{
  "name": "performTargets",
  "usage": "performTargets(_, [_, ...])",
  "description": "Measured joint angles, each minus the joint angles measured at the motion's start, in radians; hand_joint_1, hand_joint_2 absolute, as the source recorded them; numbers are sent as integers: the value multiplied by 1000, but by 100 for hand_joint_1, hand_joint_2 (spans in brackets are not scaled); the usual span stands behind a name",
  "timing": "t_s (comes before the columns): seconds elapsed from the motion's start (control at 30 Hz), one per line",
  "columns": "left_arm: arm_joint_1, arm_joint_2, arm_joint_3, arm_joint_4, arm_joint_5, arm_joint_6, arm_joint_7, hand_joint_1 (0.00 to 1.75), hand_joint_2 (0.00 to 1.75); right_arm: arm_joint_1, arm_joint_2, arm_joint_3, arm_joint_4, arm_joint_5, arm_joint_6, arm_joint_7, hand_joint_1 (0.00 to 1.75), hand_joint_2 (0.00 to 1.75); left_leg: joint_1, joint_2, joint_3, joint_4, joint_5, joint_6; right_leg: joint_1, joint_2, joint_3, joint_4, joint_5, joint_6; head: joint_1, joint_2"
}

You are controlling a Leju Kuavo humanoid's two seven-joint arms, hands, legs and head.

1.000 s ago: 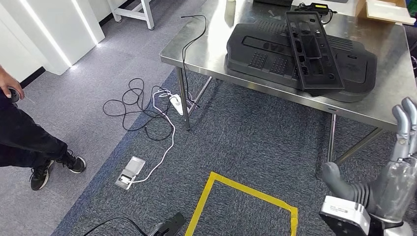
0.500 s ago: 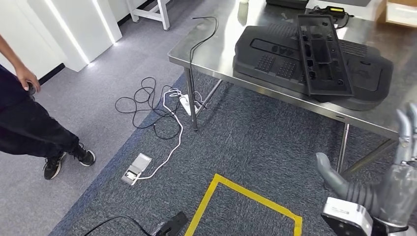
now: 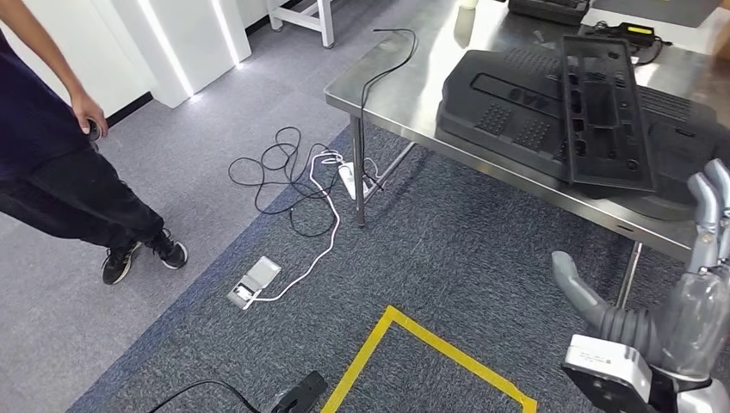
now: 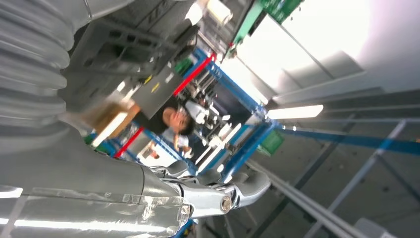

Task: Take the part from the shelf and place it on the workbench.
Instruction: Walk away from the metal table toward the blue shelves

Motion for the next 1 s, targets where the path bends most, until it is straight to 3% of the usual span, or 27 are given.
performTargets(0.07, [4,0,0,0,1,0,0,0,0,-1,0,0,1,-1,-2,-2,0,175,6,-19,5,-16,6,2,-1,-1,4,0,-7,10,0,0])
performTargets(0.13, [3,0,0,0,1,2,-1,0,0,-2,0,1,2,-1,-3,-4,0,175,16,-37,13,-32,15,6,-4,42,-17,54,-43,19,1,0])
performTargets(0.2, [1,0,0,0,1,3,-1,0,0,-1,0,2,4,-2,-4,-4,0,175,18,-57,13,-35,17,9,-9,82,-77,173,-99,24,2,0])
performTargets(0.23, [1,0,0,0,1,3,-1,0,0,0,0,3,5,-3,-4,-5,0,175,18,-68,13,-35,17,9,-10,88,-108,228,-115,27,2,0])
performTargets(0.27, [2,-1,0,0,1,3,-1,0,0,0,0,4,7,-4,-4,-5,0,175,18,-80,14,-34,17,9,-11,90,-127,256,-113,30,3,0])
performTargets(0.3, [3,-1,0,0,1,3,-1,0,0,0,0,5,8,-4,-4,-5,0,175,18,-92,14,-33,16,8,-12,91,-129,248,-92,31,2,0])
performTargets(0.33, [3,-1,0,0,1,3,-1,0,0,0,0,5,9,-5,-4,-5,0,175,19,-104,15,-31,15,6,-14,96,-114,203,-54,31,3,0])
performTargets(0.4, [3,-1,0,0,2,3,-1,0,0,0,0,5,9,-6,-5,-5,0,175,20,-128,15,-22,9,-1,-20,127,-62,75,14,29,3,0])
performTargets(0.47, [2,-1,0,0,2,2,-1,0,0,0,0,6,10,-6,-6,-6,0,175,23,-148,6,-14,6,-10,-21,155,-33,8,28,22,2,0])
performTargets(0.53, [4,0,0,0,3,1,-2,0,0,0,0,6,11,-6,-6,-6,0,175,26,-165,0,-15,8,-22,-19,148,-27,-1,23,10,0,0])
performTargets(0.57, [5,1,0,0,3,0,-2,0,0,0,0,6,11,-6,-7,-6,0,175,25,-162,0,-12,5,-27,-19,138,-23,-7,24,4,-1,0])
performTargets(0.63, [5,3,0,0,3,0,-2,0,0,0,0,6,11,-6,-8,-6,0,175,22,-128,-18,33,-22,-40,-25,114,-14,-17,25,-8,-11,0])
performTargets(0.7, [2,3,0,0,3,0,-2,0,0,1,0,6,11,-6,-8,-6,0,175,28,-85,-76,148,-77,-51,-23,90,-8,-19,22,-16,-22,0])
performTargets(0.73, [2,3,0,0,2,0,-1,0,0,1,0,6,11,-6,-8,-6,0,175,31,-76,-108,209,-98,-55,-23,78,-7,-19,20,-17,-23,0])
performTargets(0.77, [3,3,0,0,2,0,-1,0,0,2,0,6,11,-6,-8,-6,0,175,35,-71,-131,249,-105,-58,-22,66,-5,-19,17,-17,-24,0])
performTargets(0.8, [4,3,0,0,3,-1,-1,0,0,2,0,7,11,-6,-8,-6,0,175,37,-68,-136,253,-94,-60,-23,56,-2,-19,14,-16,-25,0])
performTargets(0.87, [5,3,0,0,3,-1,-1,0,0,2,0,7,11,-6,-8,-6,0,175,40,-49,-87,146,-26,-59,-24,35,8,-19,6,-9,-27,0])
performTargets(0.93, [4,3,0,0,3,-1,-1,0,0,2,0,7,11,-6,-9,-6,0,175,34,-13,-30,24,23,-51,-20,17,20,-18,-4,2,-28,0])
performTargets(1.0, [4,3,0,0,3,-1,-1,0,0,2,0,7,11,-6,-9,-6,0,175,25,-5,-19,-10,26,-42,-15,1,27,-20,-9,13,-28,0])
